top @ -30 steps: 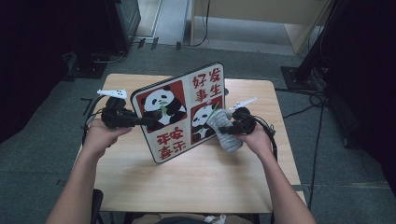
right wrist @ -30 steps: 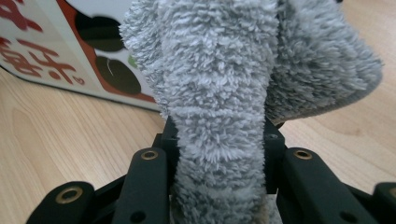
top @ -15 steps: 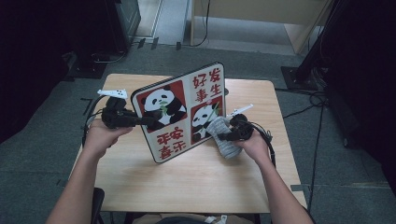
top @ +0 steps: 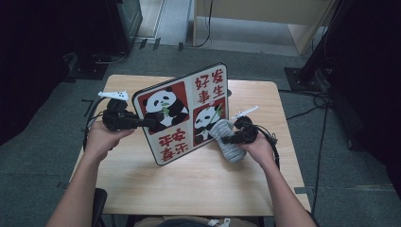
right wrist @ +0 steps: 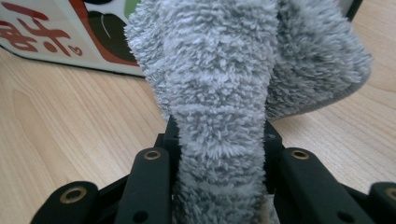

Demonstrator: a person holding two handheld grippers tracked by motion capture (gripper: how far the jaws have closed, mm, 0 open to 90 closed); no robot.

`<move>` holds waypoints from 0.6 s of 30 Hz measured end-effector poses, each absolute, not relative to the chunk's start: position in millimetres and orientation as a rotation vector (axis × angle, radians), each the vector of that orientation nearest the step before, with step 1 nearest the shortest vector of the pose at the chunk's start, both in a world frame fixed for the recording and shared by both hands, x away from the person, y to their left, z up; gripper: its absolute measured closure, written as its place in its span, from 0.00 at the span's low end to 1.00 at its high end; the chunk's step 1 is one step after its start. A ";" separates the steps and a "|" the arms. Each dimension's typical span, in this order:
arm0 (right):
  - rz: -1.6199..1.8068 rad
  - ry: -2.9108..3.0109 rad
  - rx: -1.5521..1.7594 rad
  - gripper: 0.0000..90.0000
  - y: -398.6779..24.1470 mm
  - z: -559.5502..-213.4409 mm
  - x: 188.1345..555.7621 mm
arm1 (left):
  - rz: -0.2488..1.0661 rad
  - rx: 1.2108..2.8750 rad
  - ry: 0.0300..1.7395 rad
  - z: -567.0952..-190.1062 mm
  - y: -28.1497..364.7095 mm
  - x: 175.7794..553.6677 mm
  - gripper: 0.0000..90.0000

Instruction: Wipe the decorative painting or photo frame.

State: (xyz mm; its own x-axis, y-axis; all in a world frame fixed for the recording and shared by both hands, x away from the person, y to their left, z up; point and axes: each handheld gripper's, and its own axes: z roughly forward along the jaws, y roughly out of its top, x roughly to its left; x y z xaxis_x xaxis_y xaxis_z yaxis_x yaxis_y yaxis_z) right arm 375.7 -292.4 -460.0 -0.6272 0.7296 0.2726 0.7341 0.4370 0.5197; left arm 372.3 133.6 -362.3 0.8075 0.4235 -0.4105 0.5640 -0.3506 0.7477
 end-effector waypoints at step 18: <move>-1.118 -2.673 -1.341 0.75 -300.8 -413.3 373.4 | -0.193 1.996 0.731 -362.4 134.2 373.3 0.86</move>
State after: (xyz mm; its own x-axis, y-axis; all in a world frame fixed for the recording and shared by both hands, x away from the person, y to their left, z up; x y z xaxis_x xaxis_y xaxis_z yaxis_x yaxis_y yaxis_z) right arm 373.4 -300.8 -413.3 -0.6460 0.7207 0.2516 0.6852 0.4022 0.6073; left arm 373.3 134.2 -362.4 0.8074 0.4148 -0.4195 0.5679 -0.3540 0.7431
